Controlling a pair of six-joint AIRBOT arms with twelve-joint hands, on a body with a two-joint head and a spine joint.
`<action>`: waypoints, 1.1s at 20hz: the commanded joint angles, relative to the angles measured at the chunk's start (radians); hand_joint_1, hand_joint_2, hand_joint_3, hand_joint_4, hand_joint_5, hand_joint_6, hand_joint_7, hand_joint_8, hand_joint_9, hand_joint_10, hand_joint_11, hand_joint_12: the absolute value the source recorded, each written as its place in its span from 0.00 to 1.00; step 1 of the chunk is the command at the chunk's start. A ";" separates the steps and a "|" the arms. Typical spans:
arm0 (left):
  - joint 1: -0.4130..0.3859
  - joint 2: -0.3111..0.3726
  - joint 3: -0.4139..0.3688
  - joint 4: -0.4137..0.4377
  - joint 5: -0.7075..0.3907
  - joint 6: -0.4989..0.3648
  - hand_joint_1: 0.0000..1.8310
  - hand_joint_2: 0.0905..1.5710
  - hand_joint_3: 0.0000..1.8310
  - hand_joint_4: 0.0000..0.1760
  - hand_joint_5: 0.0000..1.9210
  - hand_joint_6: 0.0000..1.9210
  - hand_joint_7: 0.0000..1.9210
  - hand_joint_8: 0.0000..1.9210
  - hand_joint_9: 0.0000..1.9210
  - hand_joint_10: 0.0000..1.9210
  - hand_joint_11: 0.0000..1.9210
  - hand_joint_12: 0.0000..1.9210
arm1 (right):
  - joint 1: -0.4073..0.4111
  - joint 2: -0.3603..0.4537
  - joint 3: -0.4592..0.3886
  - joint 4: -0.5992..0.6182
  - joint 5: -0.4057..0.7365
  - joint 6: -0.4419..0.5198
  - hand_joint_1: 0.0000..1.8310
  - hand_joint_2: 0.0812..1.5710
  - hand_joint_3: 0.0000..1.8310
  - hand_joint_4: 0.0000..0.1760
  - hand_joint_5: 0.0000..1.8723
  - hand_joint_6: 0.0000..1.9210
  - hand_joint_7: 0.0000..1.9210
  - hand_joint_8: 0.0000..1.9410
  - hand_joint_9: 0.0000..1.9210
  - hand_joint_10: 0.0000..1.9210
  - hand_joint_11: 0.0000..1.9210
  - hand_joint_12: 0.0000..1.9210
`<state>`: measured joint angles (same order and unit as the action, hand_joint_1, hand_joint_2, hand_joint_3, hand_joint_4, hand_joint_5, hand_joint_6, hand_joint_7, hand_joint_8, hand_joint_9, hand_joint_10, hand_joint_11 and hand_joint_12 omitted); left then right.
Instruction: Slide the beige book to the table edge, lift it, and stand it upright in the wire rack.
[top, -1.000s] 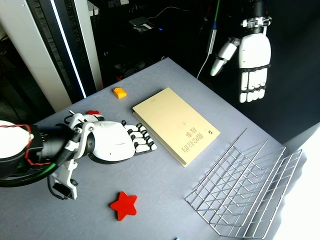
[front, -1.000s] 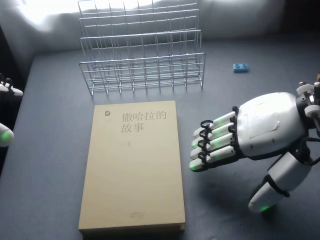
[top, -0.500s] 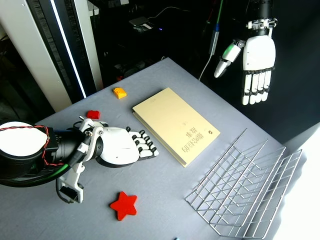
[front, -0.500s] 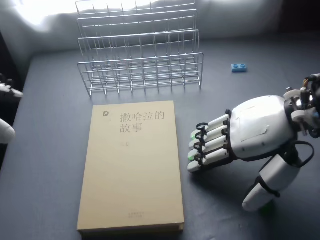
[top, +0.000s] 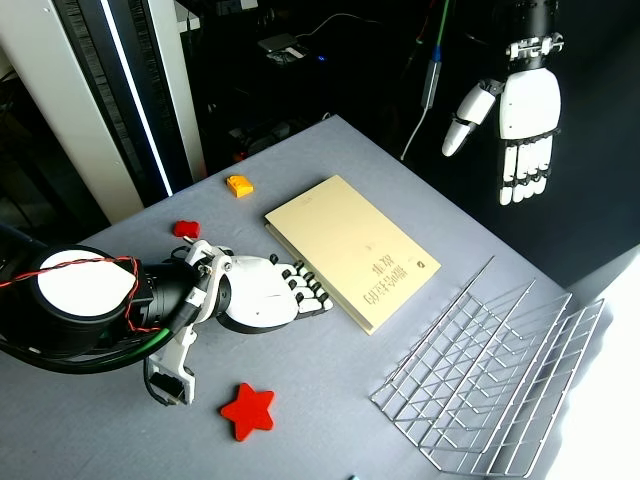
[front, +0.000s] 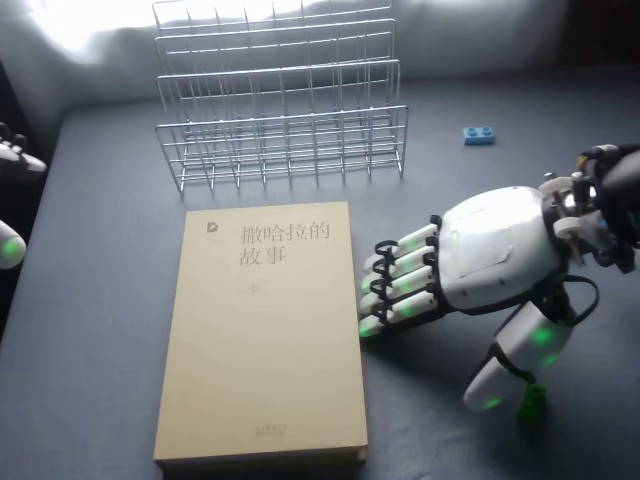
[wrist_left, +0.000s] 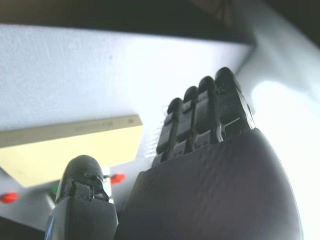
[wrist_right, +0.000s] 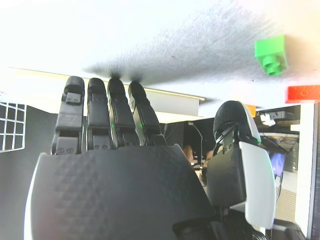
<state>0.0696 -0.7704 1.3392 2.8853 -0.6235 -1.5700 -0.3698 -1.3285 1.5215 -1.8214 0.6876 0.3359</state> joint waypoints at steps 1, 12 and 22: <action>-0.012 0.008 0.005 0.022 0.055 0.010 0.00 0.68 0.00 0.00 0.00 0.00 0.00 0.00 0.00 0.00 0.00 0.00 | 0.014 -0.004 0.001 0.050 0.006 -0.002 0.00 0.70 0.00 0.00 0.00 0.00 0.00 0.00 0.00 0.00 0.00 0.00; 0.140 -0.037 0.080 -0.275 0.094 -0.115 0.00 0.67 0.00 0.00 0.00 0.00 0.00 0.00 0.00 0.00 0.00 0.00 | 0.034 -0.069 0.019 0.035 -0.038 -0.019 0.00 0.70 0.00 0.00 0.01 0.00 0.00 0.00 0.00 0.00 0.00 0.00; 0.337 -0.039 0.087 -0.645 0.406 -0.181 0.00 0.69 0.00 0.00 0.00 0.00 0.00 0.00 0.00 0.00 0.00 0.00 | 0.043 -0.131 0.036 0.035 -0.066 -0.018 0.00 0.69 0.00 0.00 0.01 0.00 0.00 0.00 0.00 0.00 0.00 0.00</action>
<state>0.4229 -0.8192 1.4147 2.2360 -0.3061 -1.7489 -0.3367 -1.4593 1.5600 -1.8359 0.6125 0.3153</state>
